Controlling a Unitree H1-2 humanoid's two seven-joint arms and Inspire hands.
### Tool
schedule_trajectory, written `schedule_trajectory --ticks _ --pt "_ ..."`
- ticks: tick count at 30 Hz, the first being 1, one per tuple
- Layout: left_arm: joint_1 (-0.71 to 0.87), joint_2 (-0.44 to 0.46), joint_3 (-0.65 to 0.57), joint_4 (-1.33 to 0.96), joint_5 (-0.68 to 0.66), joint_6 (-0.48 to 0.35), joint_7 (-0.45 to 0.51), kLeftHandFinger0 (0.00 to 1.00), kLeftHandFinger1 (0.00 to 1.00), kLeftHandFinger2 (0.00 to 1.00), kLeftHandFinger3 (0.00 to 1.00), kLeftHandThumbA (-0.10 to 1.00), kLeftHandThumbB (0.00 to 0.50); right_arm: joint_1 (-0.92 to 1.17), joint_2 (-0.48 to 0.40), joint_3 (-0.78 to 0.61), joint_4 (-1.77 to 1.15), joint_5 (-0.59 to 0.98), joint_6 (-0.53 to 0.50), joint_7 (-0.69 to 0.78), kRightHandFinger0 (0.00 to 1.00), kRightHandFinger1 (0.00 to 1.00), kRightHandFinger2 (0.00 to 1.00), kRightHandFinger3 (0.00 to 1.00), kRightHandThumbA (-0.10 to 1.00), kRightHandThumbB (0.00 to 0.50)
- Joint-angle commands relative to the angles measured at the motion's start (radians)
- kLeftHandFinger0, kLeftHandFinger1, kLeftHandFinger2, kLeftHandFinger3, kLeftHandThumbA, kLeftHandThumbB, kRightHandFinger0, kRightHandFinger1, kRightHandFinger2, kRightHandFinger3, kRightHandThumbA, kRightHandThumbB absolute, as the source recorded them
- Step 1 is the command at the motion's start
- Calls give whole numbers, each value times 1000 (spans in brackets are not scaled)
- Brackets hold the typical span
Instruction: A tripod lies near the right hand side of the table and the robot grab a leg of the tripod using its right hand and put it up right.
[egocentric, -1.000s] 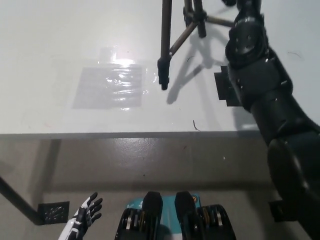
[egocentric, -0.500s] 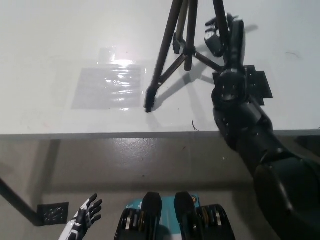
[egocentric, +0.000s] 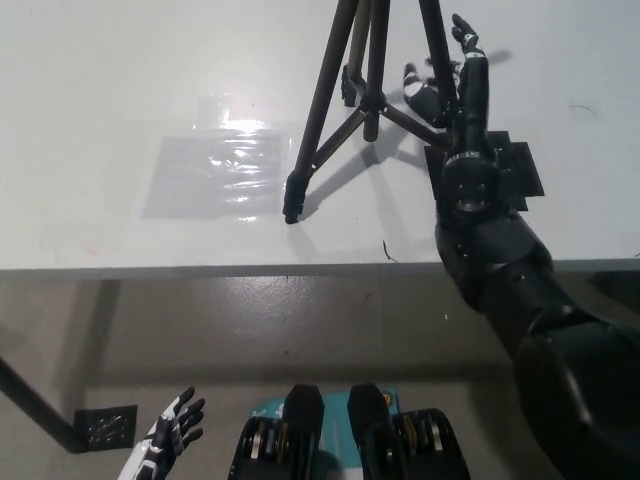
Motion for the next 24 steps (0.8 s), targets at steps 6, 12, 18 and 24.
schedule_trajectory --ticks 6,12,18,24 --pt "19 -5 -7 -20 4 -43 3 1000 1000 1000 1000 1000 301 -52 -60 54 -239 94 34 387 1000 1000 1000 1000 926 500" --pt "17 -4 -6 -16 5 -42 3 1000 1000 1000 1000 1000 314 32 -81 58 -666 192 159 455 1000 1000 1000 1000 991 500" --pt "16 2 0 -28 -4 -19 0 1000 1000 1000 1000 1000 321 116 -111 68 -1178 275 256 456 1000 1000 1000 1000 951 500" --pt "12 9 4 -20 -17 -8 -7 1000 1000 1000 1000 1000 344 262 -191 73 -1689 221 401 442 1000 1000 1000 1000 988 500"
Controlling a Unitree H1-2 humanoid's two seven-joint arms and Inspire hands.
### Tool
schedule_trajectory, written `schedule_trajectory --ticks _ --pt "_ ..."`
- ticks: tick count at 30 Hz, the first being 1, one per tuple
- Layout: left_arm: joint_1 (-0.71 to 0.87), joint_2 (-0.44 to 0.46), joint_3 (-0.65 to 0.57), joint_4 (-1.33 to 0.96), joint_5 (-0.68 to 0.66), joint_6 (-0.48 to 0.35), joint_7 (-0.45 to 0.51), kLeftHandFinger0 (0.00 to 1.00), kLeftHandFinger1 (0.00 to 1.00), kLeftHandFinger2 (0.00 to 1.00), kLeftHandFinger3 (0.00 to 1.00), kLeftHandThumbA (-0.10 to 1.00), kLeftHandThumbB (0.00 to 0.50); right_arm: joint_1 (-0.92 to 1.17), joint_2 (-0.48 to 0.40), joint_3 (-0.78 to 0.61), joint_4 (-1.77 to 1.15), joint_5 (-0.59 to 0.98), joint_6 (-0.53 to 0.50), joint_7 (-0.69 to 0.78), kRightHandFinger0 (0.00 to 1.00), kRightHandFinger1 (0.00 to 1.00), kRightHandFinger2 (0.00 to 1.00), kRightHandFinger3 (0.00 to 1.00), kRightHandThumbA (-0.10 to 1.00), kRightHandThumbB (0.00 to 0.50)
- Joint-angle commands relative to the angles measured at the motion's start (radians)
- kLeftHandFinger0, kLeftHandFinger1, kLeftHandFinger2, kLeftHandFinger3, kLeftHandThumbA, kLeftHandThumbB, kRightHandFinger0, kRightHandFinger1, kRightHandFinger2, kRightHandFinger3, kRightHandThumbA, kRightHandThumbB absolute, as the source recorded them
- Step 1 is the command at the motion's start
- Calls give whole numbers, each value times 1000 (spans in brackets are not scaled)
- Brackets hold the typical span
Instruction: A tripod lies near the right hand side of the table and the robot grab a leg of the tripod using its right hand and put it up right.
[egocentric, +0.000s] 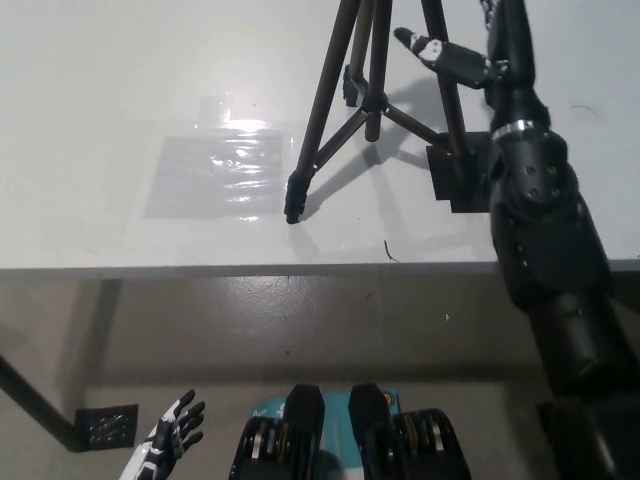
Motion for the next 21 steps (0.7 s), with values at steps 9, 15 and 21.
schedule_trajectory --ticks 9,15,21 --pt "19 14 2 -15 -21 -23 -15 1000 1000 1000 1000 1000 311 424 -115 105 -1404 156 106 144 1000 1000 1000 1000 917 500" --pt "-6 14 5 -7 -31 -14 -18 1000 1000 1000 1000 1000 296 858 -3 318 -1517 75 -31 146 1000 1000 1000 1000 880 424" --pt "-15 12 8 12 -31 -43 -15 1000 1000 1000 1000 1000 293 1005 7 329 -1310 -53 -167 143 1000 1000 1000 1000 1000 384"
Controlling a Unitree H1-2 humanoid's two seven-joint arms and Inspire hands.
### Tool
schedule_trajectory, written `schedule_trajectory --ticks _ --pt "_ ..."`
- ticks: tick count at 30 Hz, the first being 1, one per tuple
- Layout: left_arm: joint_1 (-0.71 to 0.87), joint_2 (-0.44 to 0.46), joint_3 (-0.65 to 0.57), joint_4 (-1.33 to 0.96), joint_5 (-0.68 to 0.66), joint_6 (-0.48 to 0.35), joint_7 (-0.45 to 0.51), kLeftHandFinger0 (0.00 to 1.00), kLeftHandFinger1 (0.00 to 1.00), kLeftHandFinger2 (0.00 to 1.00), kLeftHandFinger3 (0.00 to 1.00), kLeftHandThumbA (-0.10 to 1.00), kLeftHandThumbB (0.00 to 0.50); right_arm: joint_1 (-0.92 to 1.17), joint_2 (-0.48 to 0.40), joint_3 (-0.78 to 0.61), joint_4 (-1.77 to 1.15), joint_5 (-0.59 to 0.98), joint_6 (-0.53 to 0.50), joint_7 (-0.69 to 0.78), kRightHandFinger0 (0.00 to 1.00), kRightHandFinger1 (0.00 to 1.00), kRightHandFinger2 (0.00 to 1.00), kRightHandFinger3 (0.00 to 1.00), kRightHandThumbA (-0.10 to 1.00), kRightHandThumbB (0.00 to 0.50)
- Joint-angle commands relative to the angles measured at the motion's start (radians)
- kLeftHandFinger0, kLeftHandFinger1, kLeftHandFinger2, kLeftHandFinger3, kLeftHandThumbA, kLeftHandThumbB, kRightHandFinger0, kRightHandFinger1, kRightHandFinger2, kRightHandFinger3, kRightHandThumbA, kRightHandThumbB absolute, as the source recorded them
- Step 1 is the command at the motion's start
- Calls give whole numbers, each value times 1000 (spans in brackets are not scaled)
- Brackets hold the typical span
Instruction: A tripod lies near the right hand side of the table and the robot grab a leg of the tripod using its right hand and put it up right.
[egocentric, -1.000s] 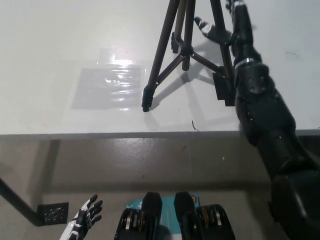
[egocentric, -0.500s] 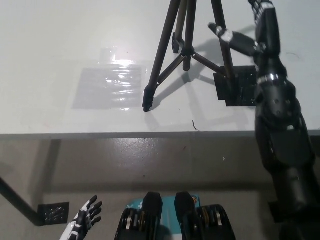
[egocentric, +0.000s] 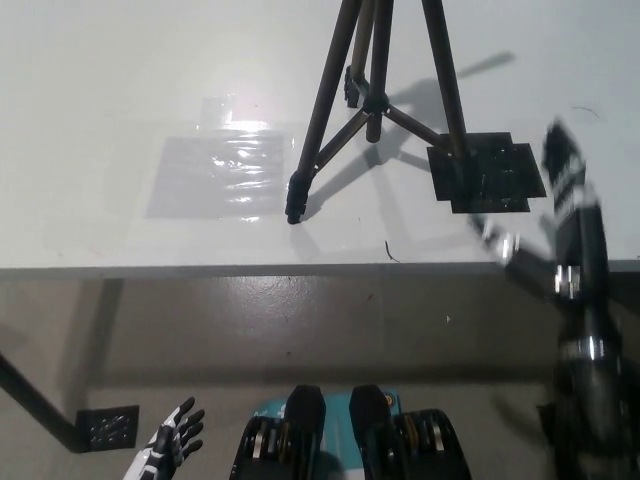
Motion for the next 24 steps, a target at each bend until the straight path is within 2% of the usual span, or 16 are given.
schedule_trajectory --ticks 1,3,5,7,8,9,10,11,16,17,19,23,24 --pt "-17 10 6 -23 -27 -45 -13 1000 1000 1000 1000 1000 294 312 -8 223 -607 -54 -235 121 1000 1000 1000 1000 1000 375" --pt "-18 9 10 -23 -39 -50 -16 1000 1000 1000 1000 1000 310 349 -6 205 -488 -50 -230 99 1000 1000 1000 1000 1000 427" --pt "-29 10 9 -26 -39 -58 -17 1000 1000 1000 1000 1000 335 344 -4 192 -339 -38 -250 69 1000 1000 1000 1000 1000 393" --pt "-34 11 10 -28 -45 -56 -20 1000 1000 1000 1000 1000 330 333 -6 179 -251 -6 -250 71 1000 1000 1000 1000 1000 408" --pt "-39 10 13 -30 -44 -55 -15 1000 1000 1000 1000 1000 322 319 1 162 -172 23 -241 65 1000 1000 1000 1000 1000 437" --pt "-39 8 15 -33 -44 -54 -12 1000 1000 1000 1000 1000 324 313 3 151 -122 28 -240 59 1000 1000 1000 1000 1000 437" --pt "-39 10 14 -44 -29 -42 -5 1000 1000 1000 1000 1000 326 307 0 143 -81 39 -226 62 1000 1000 1000 1000 1000 427" --pt "-42 10 14 -42 -35 -44 -9 1000 1000 1000 1000 1000 321 300 -4 131 -32 56 -208 66 1000 1000 1000 1000 1000 383" --pt "-68 13 14 -43 -49 -38 -16 1000 1000 1000 1000 1000 293 260 -2 90 81 62 -160 61 1000 1000 1000 1000 1000 386" --pt "-73 14 14 -52 -46 -22 -12 1000 1000 1000 1000 1000 269 245 -3 84 118 66 -165 64 1000 1000 1000 1000 1000 358" --pt "-81 15 16 -46 -50 -25 -12 1000 1000 1000 1000 1000 264 231 -1 75 154 73 -171 67 1000 1000 1000 1000 1000 344" --pt "-100 16 19 -38 -53 -29 -10 1000 1000 1000 1000 1000 272 204 -1 64 207 91 -177 83 1000 1000 1000 1000 1000 321" --pt "-108 17 19 -45 -43 -21 -4 1000 1000 1000 1000 1000 284 198 -3 62 204 92 -160 87 1000 1000 1000 1000 1000 293"
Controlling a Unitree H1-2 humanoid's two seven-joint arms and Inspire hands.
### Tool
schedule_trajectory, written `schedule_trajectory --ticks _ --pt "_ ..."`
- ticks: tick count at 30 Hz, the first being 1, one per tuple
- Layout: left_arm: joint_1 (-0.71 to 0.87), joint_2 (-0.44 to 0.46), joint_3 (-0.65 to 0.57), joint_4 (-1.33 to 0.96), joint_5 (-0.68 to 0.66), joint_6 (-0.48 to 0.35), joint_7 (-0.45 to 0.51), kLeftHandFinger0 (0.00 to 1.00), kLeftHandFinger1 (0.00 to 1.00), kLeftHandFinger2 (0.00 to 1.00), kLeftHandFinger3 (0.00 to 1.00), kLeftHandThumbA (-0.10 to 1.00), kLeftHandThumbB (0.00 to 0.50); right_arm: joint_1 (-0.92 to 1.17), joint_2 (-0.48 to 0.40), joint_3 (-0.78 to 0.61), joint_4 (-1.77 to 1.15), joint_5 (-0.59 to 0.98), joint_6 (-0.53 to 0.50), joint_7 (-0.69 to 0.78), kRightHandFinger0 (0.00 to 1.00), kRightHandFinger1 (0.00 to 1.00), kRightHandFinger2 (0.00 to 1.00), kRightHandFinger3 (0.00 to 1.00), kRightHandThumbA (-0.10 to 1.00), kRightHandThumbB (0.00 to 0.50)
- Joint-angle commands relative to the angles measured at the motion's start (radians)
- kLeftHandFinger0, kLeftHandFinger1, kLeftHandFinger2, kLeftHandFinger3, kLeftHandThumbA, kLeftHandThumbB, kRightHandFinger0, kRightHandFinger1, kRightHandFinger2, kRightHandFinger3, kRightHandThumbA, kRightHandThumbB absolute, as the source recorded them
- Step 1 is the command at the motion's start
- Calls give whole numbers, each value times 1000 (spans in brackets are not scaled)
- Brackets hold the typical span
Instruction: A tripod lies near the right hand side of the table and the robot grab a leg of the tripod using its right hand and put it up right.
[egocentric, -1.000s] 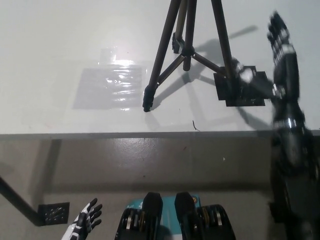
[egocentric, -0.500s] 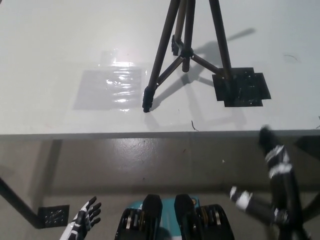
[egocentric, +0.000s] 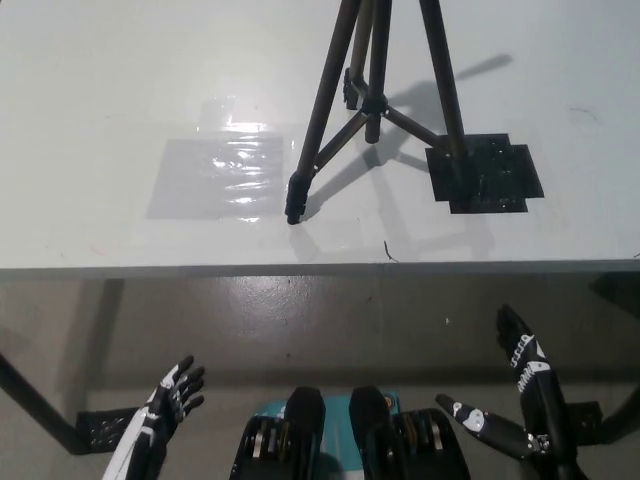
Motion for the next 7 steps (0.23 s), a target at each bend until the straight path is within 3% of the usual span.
schedule_trajectory --ticks 1,7 --pt "-20 14 9 -40 -6 -7 -1 1000 1000 1000 1000 1000 276 -35 -2 -19 12 37 -18 26 1000 1000 1000 1000 1000 312" --pt "-45 12 11 -46 0 11 7 1000 1000 1000 1000 1000 226 -65 -12 -28 27 78 8 63 1000 1000 1000 1000 1000 246"
